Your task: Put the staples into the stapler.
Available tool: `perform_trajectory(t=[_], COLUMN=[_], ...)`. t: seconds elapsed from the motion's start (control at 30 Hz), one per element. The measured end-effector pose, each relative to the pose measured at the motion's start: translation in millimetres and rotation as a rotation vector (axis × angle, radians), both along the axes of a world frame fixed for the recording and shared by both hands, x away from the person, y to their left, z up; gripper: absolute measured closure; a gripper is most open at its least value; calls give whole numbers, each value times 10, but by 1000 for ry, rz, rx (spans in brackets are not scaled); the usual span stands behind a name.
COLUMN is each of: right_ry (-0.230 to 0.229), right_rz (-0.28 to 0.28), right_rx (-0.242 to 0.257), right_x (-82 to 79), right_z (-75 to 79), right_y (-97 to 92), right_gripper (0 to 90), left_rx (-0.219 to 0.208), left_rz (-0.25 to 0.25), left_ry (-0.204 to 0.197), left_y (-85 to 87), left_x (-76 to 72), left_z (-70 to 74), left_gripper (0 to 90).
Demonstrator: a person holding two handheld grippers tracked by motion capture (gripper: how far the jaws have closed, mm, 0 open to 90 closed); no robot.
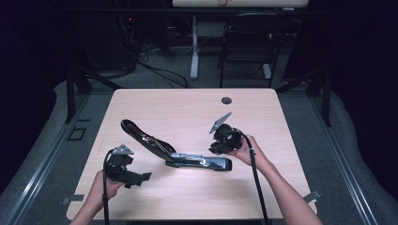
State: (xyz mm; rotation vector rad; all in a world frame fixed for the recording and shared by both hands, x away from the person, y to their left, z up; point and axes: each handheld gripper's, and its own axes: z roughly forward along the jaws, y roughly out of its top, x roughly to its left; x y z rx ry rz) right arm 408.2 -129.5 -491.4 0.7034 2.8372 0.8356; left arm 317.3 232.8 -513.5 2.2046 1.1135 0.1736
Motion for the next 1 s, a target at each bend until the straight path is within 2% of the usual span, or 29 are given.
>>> perform_trajectory(t=[0.17, 0.43, 0.67, 0.8, 1.0], right_ry=[-11, -14, -48, -48, -38], right_rz=[20, 43, 102, 139, 166], right_rx=[25, 36, 74, 71, 65], right_x=[65, 125, 79, 59, 47], right_z=[7, -8, 37, 24, -7], right_y=[62, 149, 230, 310, 398], right_gripper=[780, 780, 780, 780, 780], left_rx=[-5, -5, -2, 0, 0], left_rz=[5, 6, 7, 6, 7], left_ry=[2, 5, 5, 6, 7], left_y=[1, 8, 8, 6, 4], left_x=[2, 8, 8, 8, 7], left_z=[-3, -11, -11, -12, -13], left_gripper=[0, 0, 0, 0, 0])
